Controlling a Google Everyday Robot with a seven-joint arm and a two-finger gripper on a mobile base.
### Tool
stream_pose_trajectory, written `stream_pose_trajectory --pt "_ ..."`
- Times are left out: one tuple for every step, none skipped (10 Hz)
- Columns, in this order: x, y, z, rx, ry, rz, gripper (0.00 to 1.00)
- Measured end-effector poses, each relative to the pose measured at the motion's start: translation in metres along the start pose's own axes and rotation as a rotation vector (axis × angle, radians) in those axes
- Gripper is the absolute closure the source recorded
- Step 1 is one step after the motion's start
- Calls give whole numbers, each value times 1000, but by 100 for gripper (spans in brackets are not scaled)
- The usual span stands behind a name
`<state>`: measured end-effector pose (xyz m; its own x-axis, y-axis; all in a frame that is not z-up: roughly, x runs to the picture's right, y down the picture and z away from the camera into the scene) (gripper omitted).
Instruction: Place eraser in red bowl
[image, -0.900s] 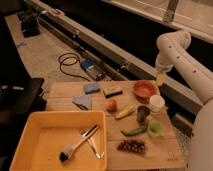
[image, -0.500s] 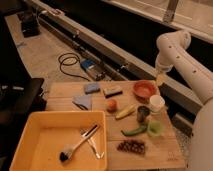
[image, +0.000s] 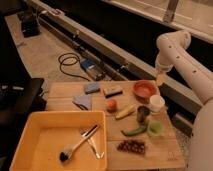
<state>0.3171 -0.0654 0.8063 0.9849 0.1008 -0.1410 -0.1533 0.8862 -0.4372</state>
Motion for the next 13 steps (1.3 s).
stream_pose_trajectory --pt "0 0 0 0 0 -1 33" --pt "-1 0 0 0 0 -1 33" --pt "-1 0 0 0 0 -1 33" --pt "-1 0 0 0 0 -1 33" --pt "0 0 0 0 0 0 33" --pt "0 0 0 0 0 0 33" --pt "1 0 0 0 2 0 33" --pt "2 0 -1 8 10 -4 33" --pt "1 -2 -6 23 20 -17 33" --pt "-7 -5 -18 46 30 -52 33" --pt "-18 -7 -26 59 33 -81 33" --pt "-35 -7 -31 72 36 -115 33" --pt "-54 -5 -33 82 34 -146 33"
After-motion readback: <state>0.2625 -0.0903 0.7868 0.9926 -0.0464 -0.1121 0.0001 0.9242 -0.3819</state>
